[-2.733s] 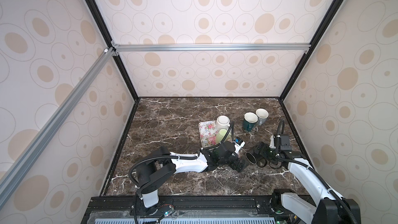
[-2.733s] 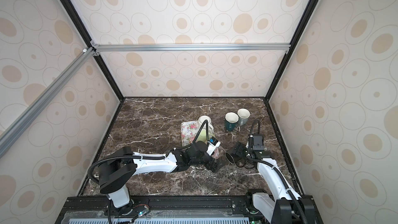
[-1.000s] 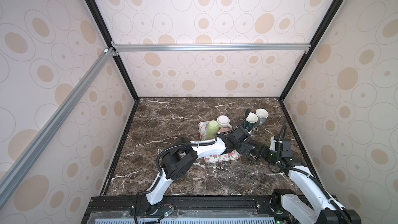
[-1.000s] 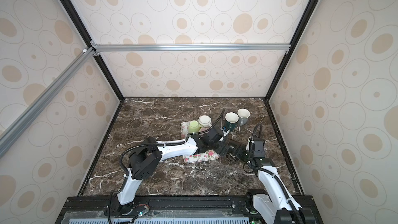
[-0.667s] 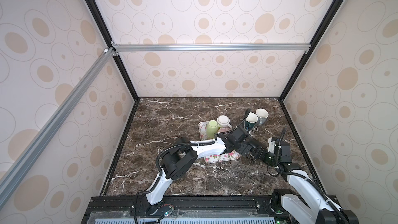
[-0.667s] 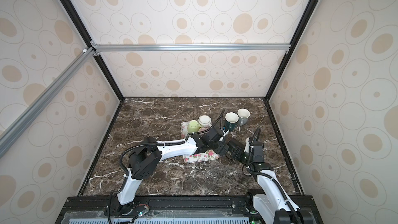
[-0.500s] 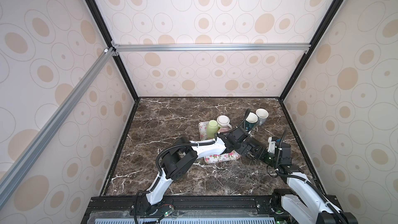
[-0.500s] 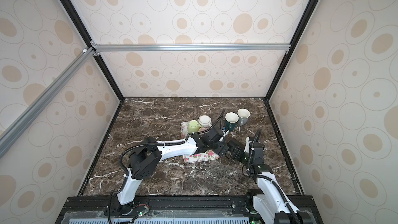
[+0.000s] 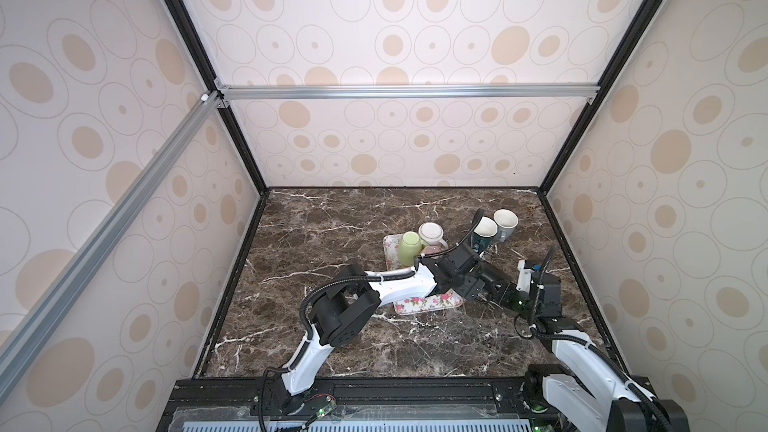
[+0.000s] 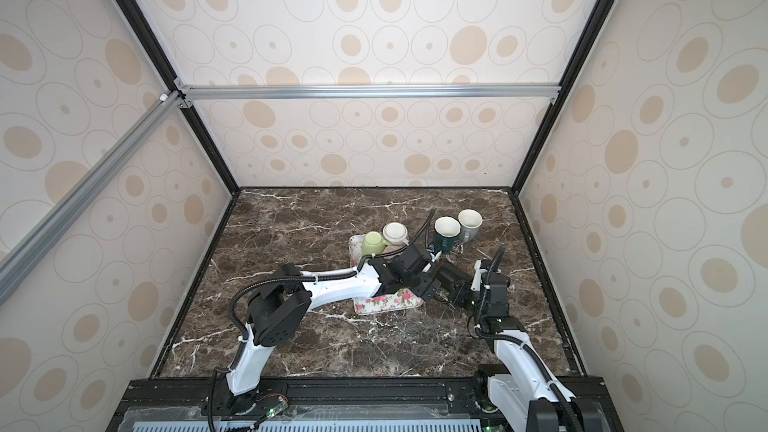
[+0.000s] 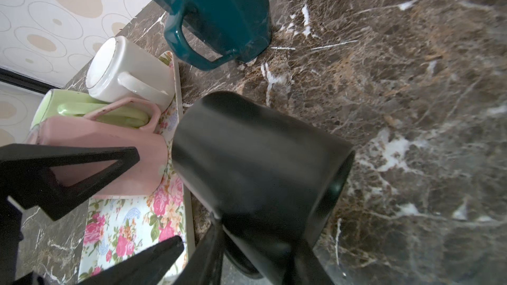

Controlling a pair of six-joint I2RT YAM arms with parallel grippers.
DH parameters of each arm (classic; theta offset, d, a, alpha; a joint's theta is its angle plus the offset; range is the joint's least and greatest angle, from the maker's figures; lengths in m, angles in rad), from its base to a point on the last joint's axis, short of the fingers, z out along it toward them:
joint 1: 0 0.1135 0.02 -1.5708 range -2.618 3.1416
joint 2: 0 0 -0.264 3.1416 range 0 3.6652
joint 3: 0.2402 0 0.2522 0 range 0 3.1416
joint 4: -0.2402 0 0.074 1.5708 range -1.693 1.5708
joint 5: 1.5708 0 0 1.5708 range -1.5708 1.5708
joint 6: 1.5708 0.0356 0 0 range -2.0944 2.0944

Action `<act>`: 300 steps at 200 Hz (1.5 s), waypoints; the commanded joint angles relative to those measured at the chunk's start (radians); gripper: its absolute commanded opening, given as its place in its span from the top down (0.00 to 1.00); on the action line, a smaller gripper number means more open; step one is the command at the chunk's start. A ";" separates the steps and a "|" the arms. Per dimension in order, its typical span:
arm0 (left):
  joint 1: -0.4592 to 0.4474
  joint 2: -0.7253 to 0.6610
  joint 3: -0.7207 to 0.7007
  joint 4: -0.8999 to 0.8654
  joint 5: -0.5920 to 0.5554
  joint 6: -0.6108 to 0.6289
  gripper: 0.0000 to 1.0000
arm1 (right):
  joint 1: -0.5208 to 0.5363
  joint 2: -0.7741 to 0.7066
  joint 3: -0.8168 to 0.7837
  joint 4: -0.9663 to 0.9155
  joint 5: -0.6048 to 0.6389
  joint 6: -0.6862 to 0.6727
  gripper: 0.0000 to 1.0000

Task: Turn the mug right side up
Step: Place the mug at the top-right of the table.

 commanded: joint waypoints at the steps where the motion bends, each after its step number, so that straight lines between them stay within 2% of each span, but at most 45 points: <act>1: 0.011 -0.038 0.046 -0.026 -0.022 0.025 0.02 | 0.001 0.016 0.023 0.039 0.011 -0.006 0.79; 9: 0.012 -0.043 0.048 -0.028 -0.021 0.025 0.02 | 0.005 0.022 0.034 0.036 0.016 -0.009 0.83; 37: 0.013 -0.067 0.050 -0.030 -0.021 0.026 0.02 | 0.013 0.042 0.073 0.014 0.041 -0.023 0.86; 65: 0.012 -0.096 0.048 -0.035 -0.018 0.027 0.02 | 0.015 0.073 0.117 -0.030 0.067 -0.027 0.94; 83: 0.013 -0.115 0.040 -0.029 -0.015 0.025 0.02 | 0.017 0.102 0.149 -0.044 0.068 -0.030 0.95; 97: 0.013 -0.123 0.038 -0.029 -0.013 0.027 0.02 | 0.017 0.136 0.177 -0.056 0.066 -0.027 0.90; 111: 0.012 -0.129 0.042 -0.035 -0.012 0.028 0.02 | 0.016 0.170 0.201 -0.076 0.059 -0.017 0.77; 126: 0.011 -0.144 0.045 -0.045 -0.001 0.026 0.02 | 0.016 0.184 0.195 -0.054 0.028 0.000 0.58; 145: 0.011 -0.186 0.028 -0.041 0.021 0.016 0.02 | 0.016 0.179 0.179 -0.049 0.023 0.030 0.47; 175: 0.011 -0.256 0.006 -0.030 0.058 0.008 0.02 | 0.017 0.173 0.129 0.013 0.020 0.040 0.45; 233: 0.014 -0.322 -0.060 -0.040 0.018 0.022 0.02 | 0.015 0.311 0.015 0.468 -0.121 0.028 0.49; 250: 0.016 -0.333 -0.085 -0.029 0.010 0.021 0.02 | 0.017 0.351 0.014 0.544 -0.145 0.037 0.51; 300: 0.026 -0.356 -0.147 -0.009 0.005 0.004 0.02 | 0.018 0.450 0.035 0.651 -0.087 0.045 0.52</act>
